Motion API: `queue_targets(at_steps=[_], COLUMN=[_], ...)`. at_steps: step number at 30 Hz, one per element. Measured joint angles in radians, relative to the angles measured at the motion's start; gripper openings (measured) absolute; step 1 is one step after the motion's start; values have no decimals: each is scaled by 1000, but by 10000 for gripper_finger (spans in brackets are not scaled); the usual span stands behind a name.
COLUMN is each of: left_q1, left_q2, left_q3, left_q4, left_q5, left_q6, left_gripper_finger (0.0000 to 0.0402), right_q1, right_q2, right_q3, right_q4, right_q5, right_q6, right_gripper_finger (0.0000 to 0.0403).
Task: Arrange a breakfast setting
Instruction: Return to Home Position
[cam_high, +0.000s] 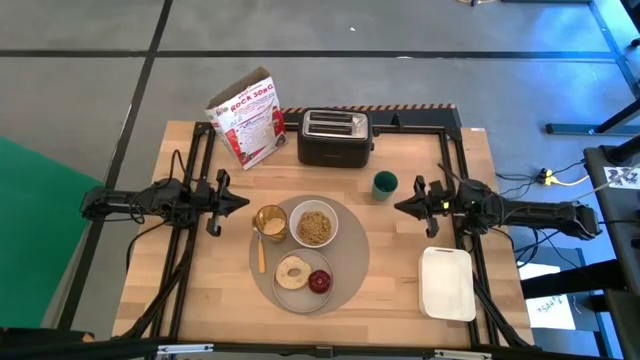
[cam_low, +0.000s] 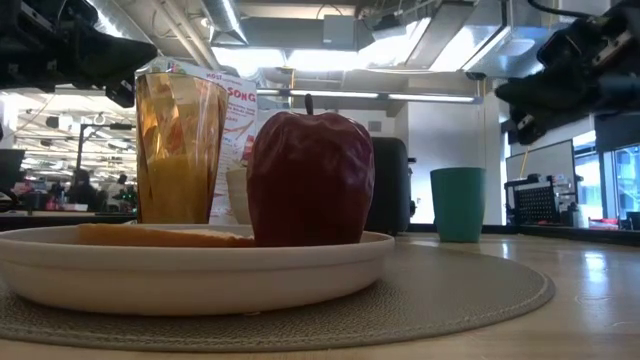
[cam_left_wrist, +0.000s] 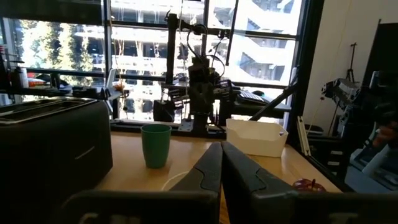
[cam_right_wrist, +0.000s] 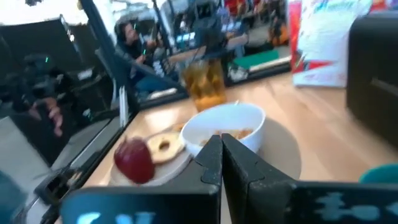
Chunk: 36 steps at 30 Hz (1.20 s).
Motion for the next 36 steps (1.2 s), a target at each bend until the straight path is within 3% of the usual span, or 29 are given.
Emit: queue_targets(at_steps=[6,13,18,36], left_q1=[0,0,0,0], left_q2=[0,0,0,11], left_q3=[0,21,58,-21], left_q4=[-5,-25,-93,-45], left_q5=[0,1,28,43], left_q6=[0,63,68,46], left_gripper_finger=[0,0,0,0], right_q1=[72,73,72,73], right_q2=[-119,-315,-314,-313], right_q3=[0,0,3,-28], right_q4=[-113,-284,-310,-230], right_q5=[54,39,62,97], right_q6=[-19,-26,-62,-75], right_gripper_finger=[0,0,0,0])
